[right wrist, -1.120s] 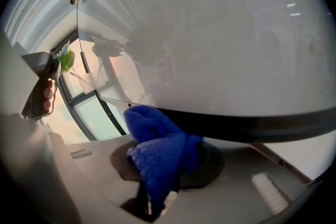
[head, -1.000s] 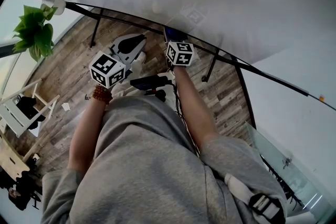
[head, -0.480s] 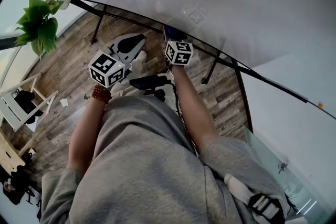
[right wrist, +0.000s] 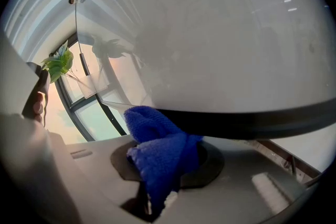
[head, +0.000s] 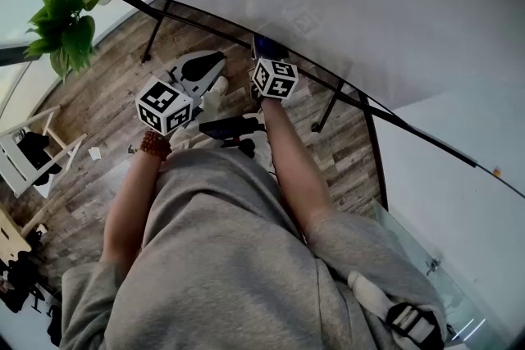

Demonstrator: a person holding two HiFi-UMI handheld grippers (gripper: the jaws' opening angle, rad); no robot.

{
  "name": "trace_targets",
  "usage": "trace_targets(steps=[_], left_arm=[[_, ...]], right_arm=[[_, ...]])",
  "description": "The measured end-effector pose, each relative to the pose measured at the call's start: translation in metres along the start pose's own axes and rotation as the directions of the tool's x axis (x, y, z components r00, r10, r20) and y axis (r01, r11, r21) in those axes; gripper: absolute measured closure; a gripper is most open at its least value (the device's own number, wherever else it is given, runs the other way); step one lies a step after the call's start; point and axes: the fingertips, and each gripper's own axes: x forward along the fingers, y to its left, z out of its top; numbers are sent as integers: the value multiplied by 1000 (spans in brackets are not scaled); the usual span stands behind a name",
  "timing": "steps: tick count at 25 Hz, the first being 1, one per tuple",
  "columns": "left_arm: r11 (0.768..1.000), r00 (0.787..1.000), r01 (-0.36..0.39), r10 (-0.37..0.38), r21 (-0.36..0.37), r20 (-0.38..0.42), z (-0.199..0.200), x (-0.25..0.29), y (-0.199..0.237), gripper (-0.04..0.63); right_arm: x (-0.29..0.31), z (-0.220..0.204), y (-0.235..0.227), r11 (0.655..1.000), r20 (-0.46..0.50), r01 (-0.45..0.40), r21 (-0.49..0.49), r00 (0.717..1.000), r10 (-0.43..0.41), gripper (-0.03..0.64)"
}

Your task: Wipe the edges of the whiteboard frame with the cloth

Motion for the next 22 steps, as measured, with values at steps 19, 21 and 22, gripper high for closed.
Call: trace_targets(steps=[19, 21, 22], left_arm=[[998, 998, -61, 62, -29, 22, -5, -26, 23, 554], [997, 997, -71, 72, -35, 24, -6, -30, 27, 554], [996, 996, -78, 79, -40, 27, -6, -33, 28, 554]], right_arm=[[25, 3, 35, 999, 7, -39, 16, 999, 39, 502], [28, 3, 37, 999, 8, -36, 18, 999, 36, 502], [29, 4, 38, 999, 7, -35, 20, 999, 35, 502]])
